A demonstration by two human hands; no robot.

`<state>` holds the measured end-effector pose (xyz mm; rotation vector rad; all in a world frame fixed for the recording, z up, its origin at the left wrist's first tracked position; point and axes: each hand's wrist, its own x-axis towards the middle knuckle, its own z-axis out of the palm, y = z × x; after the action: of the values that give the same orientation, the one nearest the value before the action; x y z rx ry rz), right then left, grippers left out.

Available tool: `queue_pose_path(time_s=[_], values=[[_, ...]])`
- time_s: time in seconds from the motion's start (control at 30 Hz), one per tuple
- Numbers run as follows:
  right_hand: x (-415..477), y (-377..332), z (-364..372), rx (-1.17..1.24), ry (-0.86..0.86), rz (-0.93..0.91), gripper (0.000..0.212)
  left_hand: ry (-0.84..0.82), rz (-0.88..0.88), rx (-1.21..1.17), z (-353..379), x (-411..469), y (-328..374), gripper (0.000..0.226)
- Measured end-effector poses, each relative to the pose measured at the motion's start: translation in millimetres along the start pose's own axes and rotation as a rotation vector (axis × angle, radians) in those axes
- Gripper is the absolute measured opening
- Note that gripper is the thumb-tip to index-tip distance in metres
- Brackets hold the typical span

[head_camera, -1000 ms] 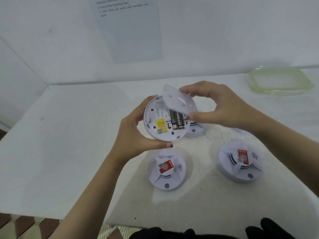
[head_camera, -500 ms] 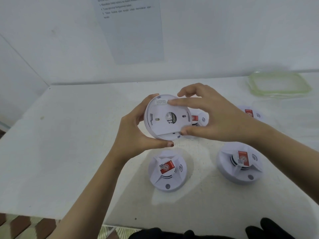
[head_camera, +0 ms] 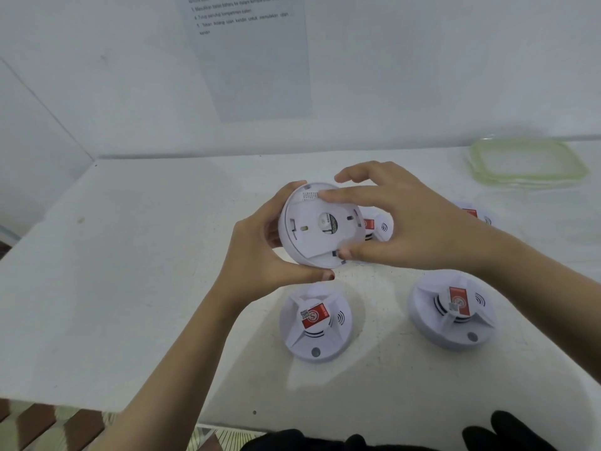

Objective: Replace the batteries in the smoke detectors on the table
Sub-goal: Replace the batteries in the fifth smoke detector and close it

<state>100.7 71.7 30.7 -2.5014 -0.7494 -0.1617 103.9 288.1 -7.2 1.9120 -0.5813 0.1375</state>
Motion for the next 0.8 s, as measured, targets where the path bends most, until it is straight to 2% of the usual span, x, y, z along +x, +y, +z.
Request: queue_pose_path(time_s=[0.27, 0.8], values=[[6.2, -5.3, 2.9, -0.079, 0.165, -0.19, 0.058, -0.025, 0.007, -0.031, -0.2, 3.5, 6.2, 0.094], [7.0, 3.6, 12.8, -0.153, 0.224, -0.335, 0.057, -0.038, 0.006, -0.004, -0.5, 1.7, 7.5, 0.092]])
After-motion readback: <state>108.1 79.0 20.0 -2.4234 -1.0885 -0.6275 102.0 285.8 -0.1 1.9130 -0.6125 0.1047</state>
